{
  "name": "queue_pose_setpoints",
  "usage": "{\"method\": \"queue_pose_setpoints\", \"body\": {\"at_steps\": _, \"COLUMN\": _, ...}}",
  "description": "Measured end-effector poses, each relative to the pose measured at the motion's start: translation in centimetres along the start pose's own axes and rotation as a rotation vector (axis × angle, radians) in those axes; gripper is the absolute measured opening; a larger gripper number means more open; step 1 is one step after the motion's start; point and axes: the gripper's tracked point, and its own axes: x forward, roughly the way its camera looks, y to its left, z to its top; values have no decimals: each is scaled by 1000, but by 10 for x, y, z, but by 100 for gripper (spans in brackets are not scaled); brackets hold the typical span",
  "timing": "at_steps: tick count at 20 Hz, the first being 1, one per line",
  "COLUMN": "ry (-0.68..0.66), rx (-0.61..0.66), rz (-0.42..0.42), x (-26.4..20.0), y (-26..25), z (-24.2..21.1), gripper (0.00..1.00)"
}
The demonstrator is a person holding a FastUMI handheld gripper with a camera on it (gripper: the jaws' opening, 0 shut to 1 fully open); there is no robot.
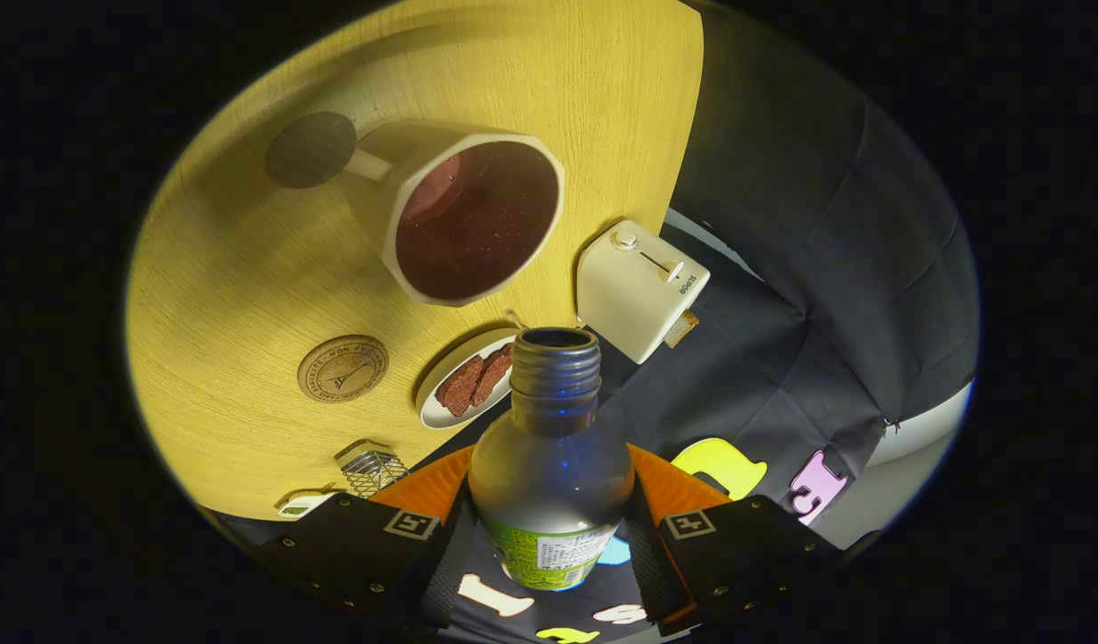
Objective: Take the bottle from table, then pour the juice into the cup, finally place the bottle on the coaster
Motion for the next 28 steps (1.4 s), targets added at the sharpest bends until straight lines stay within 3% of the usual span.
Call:
{"method": "queue_pose_setpoints", "body": {"at_steps": 14, "ry": -1, "rx": 96, "rz": 25, "x": 3, "y": 6, "z": 5, "gripper": 77}}
{"method": "queue_pose_setpoints", "body": {"at_steps": 19, "ry": -18, "rx": 234, "rz": 70, "x": 1, "y": 22, "z": 8, "gripper": 77}}
{"method": "queue_pose_setpoints", "body": {"at_steps": 28, "ry": -61, "rx": 497, "rz": 67, "x": -1, "y": 34, "z": 10, "gripper": 77}}
